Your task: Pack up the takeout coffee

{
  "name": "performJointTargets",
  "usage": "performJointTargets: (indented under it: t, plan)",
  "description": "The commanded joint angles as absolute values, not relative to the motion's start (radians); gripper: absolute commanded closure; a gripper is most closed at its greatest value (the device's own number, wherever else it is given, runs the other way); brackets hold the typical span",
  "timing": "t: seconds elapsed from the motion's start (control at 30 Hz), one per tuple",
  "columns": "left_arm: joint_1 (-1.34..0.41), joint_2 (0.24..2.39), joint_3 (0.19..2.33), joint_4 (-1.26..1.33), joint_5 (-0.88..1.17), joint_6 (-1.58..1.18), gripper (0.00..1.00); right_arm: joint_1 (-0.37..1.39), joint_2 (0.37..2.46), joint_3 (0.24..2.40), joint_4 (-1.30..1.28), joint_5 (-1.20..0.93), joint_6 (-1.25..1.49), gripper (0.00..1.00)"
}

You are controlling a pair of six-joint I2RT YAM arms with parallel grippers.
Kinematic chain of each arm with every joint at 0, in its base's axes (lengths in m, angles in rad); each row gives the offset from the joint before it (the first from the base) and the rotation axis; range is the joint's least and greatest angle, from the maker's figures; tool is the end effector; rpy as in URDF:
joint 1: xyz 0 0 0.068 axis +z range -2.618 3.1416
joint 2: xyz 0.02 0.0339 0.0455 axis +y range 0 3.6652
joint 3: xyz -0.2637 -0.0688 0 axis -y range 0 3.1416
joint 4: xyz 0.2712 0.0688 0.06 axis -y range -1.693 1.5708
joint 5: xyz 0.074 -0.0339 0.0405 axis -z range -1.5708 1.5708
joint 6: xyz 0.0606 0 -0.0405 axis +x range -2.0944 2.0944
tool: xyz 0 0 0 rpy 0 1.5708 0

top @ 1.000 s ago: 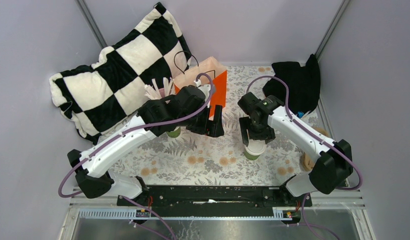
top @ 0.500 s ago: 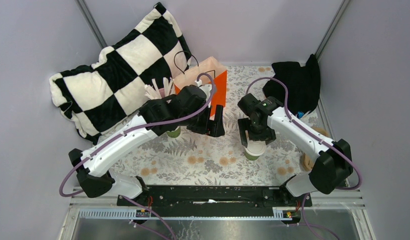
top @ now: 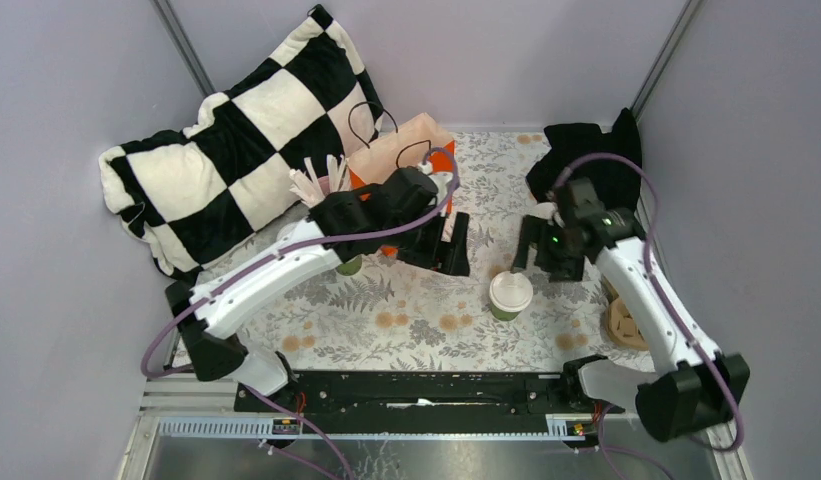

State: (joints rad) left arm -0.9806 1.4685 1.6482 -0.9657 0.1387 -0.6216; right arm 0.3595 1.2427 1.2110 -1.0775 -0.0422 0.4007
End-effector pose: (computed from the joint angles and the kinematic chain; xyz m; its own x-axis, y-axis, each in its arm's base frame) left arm 0.1844 -0.2904 0.3885 -0.8309 0.2042 -0.5175 0.4838 0.7244 -0.4910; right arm 0.2499 0.0966 0.2940 -0.9157 0.0722 -0.3954 -0.0129 0.9779 0.2085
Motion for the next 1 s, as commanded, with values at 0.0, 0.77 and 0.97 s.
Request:
performJointTargets:
  t: [0.0,0.77,0.97]
  plan:
    - [-0.998,1.569,1.693,-0.841,0.264,-0.663,0.2,0.121,1.106,0.937,-0.862,-0.452,0.375,0.14]
    - [-0.93,1.773,1.338,-0.308,0.5,-0.997,0.45,-0.167,1.024,0.694,-0.701,-0.661,0.435,0.47]
    - [-0.916,1.823,1.344,-0.266,0.534,-1.01,0.48,-0.168,1.002,0.642,-0.674,-0.666,0.484,0.5]
